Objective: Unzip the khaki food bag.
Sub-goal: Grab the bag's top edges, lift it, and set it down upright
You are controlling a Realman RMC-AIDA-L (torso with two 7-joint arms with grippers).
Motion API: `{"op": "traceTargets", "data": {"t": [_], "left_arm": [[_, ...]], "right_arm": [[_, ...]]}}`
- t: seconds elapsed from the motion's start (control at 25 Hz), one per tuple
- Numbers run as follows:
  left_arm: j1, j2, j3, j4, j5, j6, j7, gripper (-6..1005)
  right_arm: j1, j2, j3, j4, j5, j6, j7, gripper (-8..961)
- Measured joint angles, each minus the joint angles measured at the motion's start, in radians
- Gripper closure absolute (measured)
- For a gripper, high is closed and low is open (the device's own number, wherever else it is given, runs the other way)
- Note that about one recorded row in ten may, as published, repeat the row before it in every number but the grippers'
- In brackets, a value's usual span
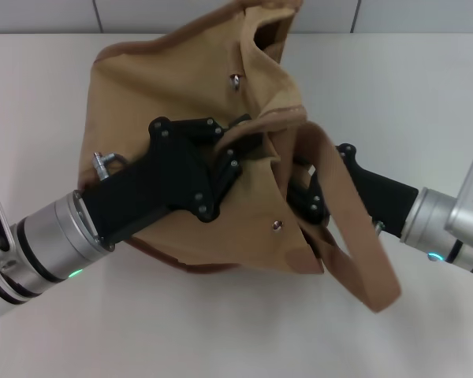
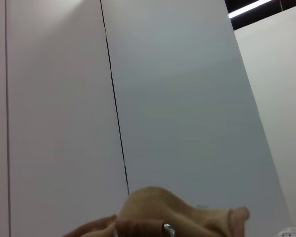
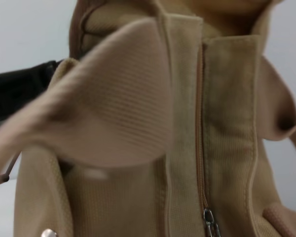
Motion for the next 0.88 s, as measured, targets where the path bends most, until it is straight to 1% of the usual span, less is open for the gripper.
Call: {"op": "traceTargets", "data": {"t": [0.16, 0.24, 0.6, 0.72, 0.88], "left_arm": [[-0.003, 0.0, 0.003, -0.01, 0.0, -0.001, 0.006, 930], [-0.003, 0.0, 0.009, -0.01, 0.0, -0.001, 0.006, 930], [-0.003, 0.0, 0.019, -0.011, 0.001, 0.005, 0.003, 930], [-0.008, 0.0, 0.024, -0.02, 0.001, 0.005, 0.007, 930], [-0.01, 0.0, 0.028, -0.025, 0.002, 0.006, 0.009, 930]], "right_arm": [[0.01, 0.001, 0.013, 0.021, 0.009, 0.038, -0.018, 588], [0.005, 0.001, 0.027, 0.024, 0.015, 0.04, -0.022, 589], [0.021, 0.001, 0.031, 0.067, 0.017, 0.062, -0.052, 589], [0.025, 0.001, 0.031, 0.074, 0.017, 0.063, -0.053, 709], [0.033, 0.001, 0.032, 0.085, 0.018, 0.065, -0.053, 795]]}}
